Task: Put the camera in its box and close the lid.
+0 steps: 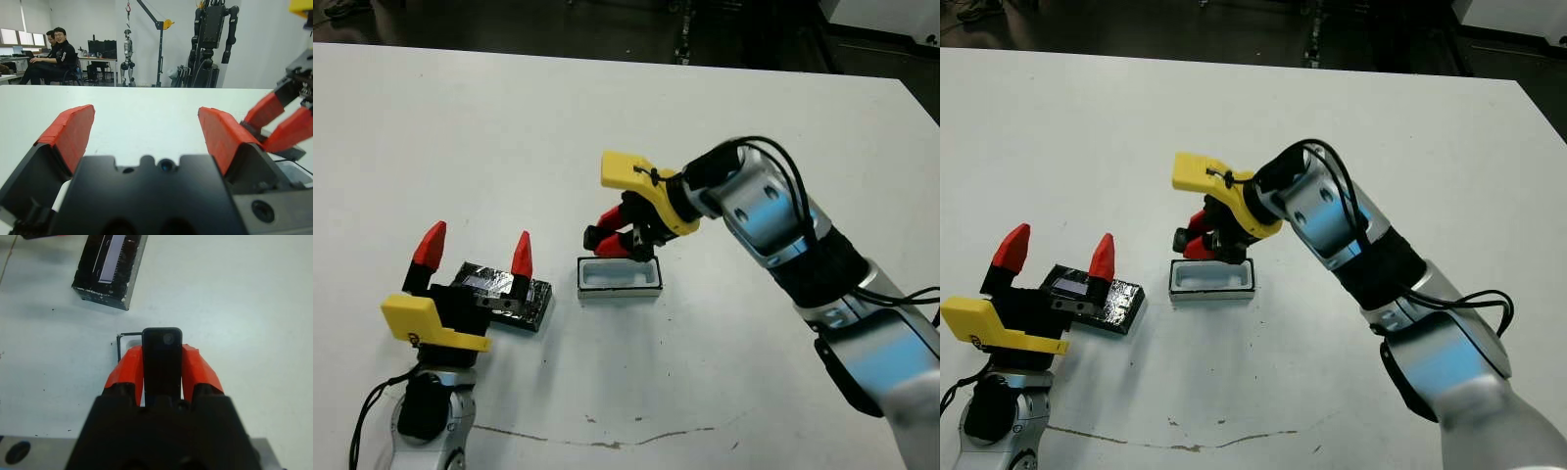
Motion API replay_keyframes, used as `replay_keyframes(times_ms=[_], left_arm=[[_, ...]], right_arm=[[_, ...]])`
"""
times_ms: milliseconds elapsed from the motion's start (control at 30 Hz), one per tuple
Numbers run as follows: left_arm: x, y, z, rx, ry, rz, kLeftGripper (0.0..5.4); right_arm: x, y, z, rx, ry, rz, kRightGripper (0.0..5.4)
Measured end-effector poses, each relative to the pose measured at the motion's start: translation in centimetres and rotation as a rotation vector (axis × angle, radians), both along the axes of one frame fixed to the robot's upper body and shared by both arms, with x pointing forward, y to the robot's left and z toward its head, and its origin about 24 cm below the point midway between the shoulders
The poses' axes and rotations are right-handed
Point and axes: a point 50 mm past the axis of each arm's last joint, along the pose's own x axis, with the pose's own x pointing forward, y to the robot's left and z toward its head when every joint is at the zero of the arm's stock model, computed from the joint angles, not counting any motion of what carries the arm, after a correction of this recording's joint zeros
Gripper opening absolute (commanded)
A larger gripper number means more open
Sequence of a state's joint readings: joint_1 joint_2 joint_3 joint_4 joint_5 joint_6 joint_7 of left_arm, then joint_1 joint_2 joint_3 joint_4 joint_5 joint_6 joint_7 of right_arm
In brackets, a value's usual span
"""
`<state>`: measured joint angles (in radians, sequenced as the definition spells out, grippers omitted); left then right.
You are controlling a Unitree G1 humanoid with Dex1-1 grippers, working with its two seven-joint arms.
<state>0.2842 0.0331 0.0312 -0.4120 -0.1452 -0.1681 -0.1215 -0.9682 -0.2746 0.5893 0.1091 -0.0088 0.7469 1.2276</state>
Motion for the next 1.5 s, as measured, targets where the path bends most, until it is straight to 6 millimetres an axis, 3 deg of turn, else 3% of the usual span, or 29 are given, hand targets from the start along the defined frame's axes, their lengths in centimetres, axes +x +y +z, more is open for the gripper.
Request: replay_keyframes(times_ms=[1033, 1500], left_arm=[[0.1, -0.2, 0.0, 0.005, 0.009, 0.006, 5.4], [0.0, -0.2, -0.1, 0.005, 0.01, 0.007, 5.4]], right_arm=[[-0.7, 0.5, -1.1, -0.014, -0.017, 0.032, 1.66], [-1.0, 0.3, -2.4, -0.052, 0.043, -0.04, 1.66]])
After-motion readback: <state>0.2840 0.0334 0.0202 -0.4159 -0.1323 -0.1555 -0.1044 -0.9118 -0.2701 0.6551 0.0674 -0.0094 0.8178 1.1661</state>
